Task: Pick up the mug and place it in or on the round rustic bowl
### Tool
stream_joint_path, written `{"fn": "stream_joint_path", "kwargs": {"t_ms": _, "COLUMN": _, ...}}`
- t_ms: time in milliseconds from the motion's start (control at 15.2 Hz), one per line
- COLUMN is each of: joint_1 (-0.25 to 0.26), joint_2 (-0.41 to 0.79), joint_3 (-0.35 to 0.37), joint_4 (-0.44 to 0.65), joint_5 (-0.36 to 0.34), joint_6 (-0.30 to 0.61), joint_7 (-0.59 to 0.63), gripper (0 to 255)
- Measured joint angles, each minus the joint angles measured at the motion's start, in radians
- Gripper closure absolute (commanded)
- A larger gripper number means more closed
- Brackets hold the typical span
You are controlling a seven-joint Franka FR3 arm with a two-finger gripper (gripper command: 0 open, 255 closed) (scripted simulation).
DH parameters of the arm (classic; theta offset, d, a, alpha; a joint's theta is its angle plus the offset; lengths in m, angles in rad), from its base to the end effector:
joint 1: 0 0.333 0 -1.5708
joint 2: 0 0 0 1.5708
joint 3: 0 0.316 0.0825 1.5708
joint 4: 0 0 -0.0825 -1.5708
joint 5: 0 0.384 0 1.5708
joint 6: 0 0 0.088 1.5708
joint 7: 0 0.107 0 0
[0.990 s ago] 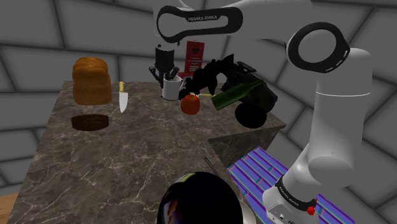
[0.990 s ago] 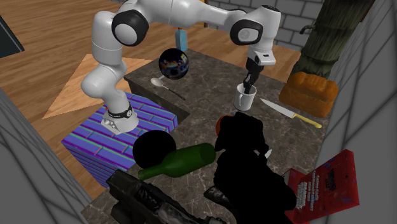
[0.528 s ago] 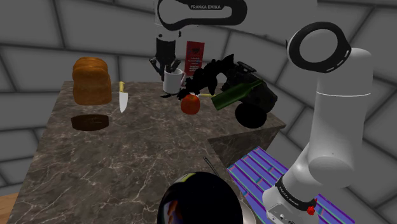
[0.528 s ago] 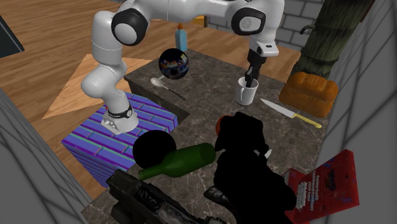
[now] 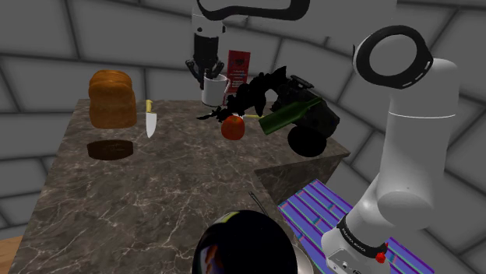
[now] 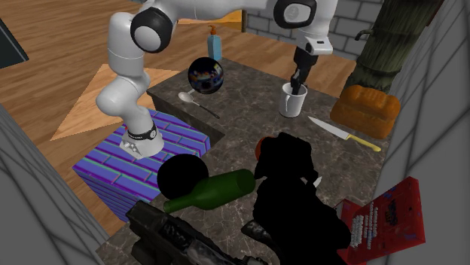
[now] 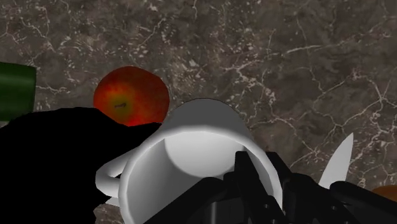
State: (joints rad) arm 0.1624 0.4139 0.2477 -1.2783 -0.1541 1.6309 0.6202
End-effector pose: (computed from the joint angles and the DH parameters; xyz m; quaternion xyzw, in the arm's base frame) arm 0.6356 0.2244 0.5187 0.9936 -0.1071 -0.0082 0.0359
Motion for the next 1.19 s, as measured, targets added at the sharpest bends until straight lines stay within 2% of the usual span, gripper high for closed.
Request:
{"fn": "stream_joint_path", "kwargs": {"t_ms": 726, "joint_1": -0.144, "joint_2": -0.397, "joint_3": -0.053, "joint_4": -0.513, "joint_5": 0.086, "joint_6": 0.138, "joint_7": -0.177, "gripper": 255}}
{"fn": "stream_joint_path", "kwargs": {"t_ms": 1188, "joint_1": -0.206, "joint_2": -0.599, "joint_3": -0.129, "joint_4": -0.73, "joint_5": 0.107, "joint_6": 0.165, "joint_7": -0.32, "gripper": 255}}
